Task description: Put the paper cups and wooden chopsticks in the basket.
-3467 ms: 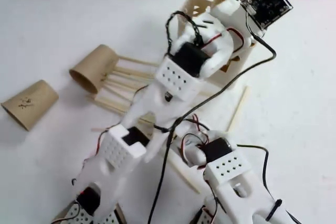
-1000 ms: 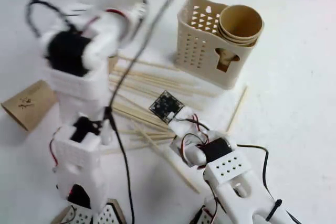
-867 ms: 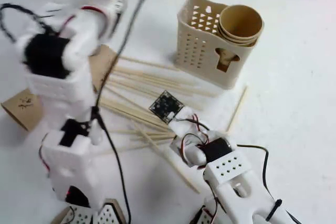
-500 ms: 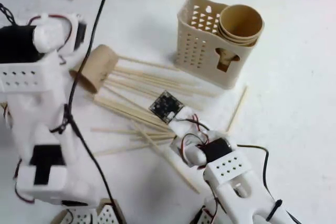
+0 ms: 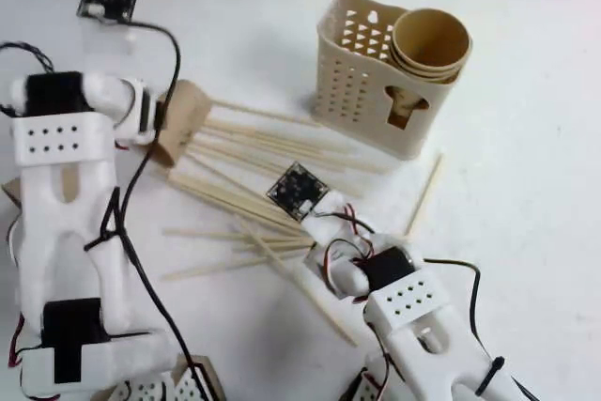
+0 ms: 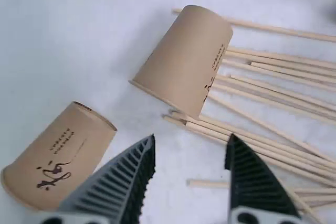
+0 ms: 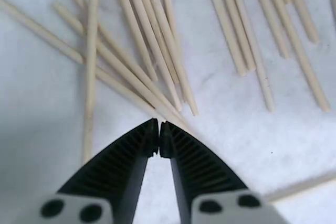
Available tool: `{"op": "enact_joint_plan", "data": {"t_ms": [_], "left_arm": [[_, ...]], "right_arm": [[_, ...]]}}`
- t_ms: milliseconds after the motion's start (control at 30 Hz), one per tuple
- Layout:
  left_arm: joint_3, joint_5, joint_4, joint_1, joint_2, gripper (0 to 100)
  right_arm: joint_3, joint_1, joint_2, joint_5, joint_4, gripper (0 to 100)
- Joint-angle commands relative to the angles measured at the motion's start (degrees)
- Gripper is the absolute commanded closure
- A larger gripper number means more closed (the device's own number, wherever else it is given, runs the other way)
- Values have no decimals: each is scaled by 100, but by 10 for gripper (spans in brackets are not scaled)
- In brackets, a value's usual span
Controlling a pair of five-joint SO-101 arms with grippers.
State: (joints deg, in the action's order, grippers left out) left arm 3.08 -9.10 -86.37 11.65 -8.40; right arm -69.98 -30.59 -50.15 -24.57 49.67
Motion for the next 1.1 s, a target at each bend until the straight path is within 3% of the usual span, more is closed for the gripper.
{"op": "enact_joint_plan", "data": {"t_ms": [0,533,700,867,1067], "left_arm": [[-1073,501,1116,57,-136,720],[-3560,545,4281,-119,-110,722],[-4220,941,5363,-295,-110,726],[-4598,932,6057,-532,-119,839],[-4615,466,6171,-567,-145,925]], "right_arm": [[35,-48,-119,-62,-92,974],[35,-48,-127,-62,-92,974],[35,-48,-127,-62,-92,974],[35,-40,-127,-62,-92,974],[35,-31,-127,-62,-92,974]]}}
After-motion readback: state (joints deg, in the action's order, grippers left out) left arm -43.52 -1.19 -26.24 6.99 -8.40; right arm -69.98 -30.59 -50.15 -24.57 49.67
